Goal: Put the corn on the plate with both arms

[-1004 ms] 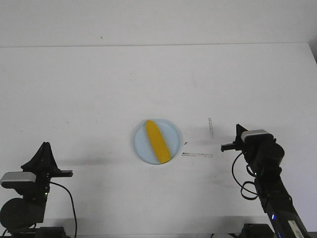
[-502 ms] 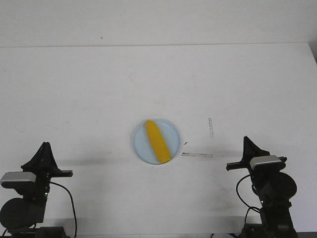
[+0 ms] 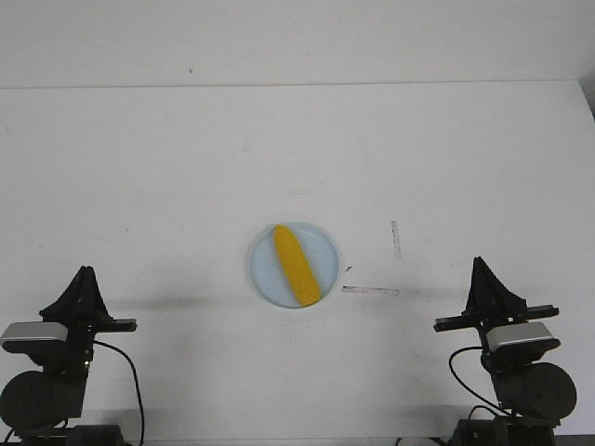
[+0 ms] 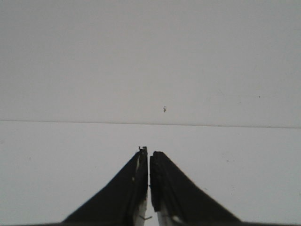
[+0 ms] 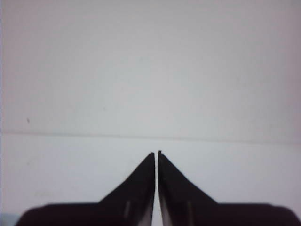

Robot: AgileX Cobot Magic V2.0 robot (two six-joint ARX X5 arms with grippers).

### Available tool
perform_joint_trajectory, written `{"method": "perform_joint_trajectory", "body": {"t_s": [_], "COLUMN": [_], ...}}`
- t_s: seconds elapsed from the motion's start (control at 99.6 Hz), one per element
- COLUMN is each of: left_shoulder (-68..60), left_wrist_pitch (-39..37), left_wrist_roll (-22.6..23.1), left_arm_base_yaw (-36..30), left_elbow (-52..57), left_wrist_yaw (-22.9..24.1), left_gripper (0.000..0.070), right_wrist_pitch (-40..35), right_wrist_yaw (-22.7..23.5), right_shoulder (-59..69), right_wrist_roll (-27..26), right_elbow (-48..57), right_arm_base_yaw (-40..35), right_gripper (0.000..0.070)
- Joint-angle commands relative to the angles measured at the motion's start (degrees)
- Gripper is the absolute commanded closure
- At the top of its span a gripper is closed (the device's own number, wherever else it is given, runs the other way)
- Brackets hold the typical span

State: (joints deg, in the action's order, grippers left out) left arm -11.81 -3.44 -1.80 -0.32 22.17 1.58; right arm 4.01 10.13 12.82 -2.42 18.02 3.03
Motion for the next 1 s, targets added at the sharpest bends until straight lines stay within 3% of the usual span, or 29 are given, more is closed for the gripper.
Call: {"method": "perform_joint_trajectory", "body": {"t_s": [0.0,0.542,0.643,0.994], "left_shoulder": [0.2,0.7,0.9,4.3], "left_wrist_pitch": [-0.9,-0.2,0.8,0.3], "left_wrist_roll": [0.8,0.9,0.8,0.7], "left_arm_base_yaw": [0.1,0.1,0.1,0.1], "left_elbow": [0.5,0.4,0.1,-9.7], "left_wrist_yaw": [0.2,0.2,-3.5,-4.1], "left_gripper": [0.0699,0.0699,0.0699,0.0699], "right_wrist_pitch": [0.7,0.7,0.7,0.6], "right_wrist_yaw": [-0.1,-0.1,-0.1,-0.1], "right_shoulder": [-0.1,-0.1,-0.1,-0.1], "right_wrist_roll": [-0.8,-0.8,-0.8,-0.8], "right_elbow": [0.2,0.2,0.2,0.2], "right_arm_base_yaw": [0.0,0.0,0.0,0.0], "right_gripper": [0.0691,0.0691,0.0691,0.0691]}}
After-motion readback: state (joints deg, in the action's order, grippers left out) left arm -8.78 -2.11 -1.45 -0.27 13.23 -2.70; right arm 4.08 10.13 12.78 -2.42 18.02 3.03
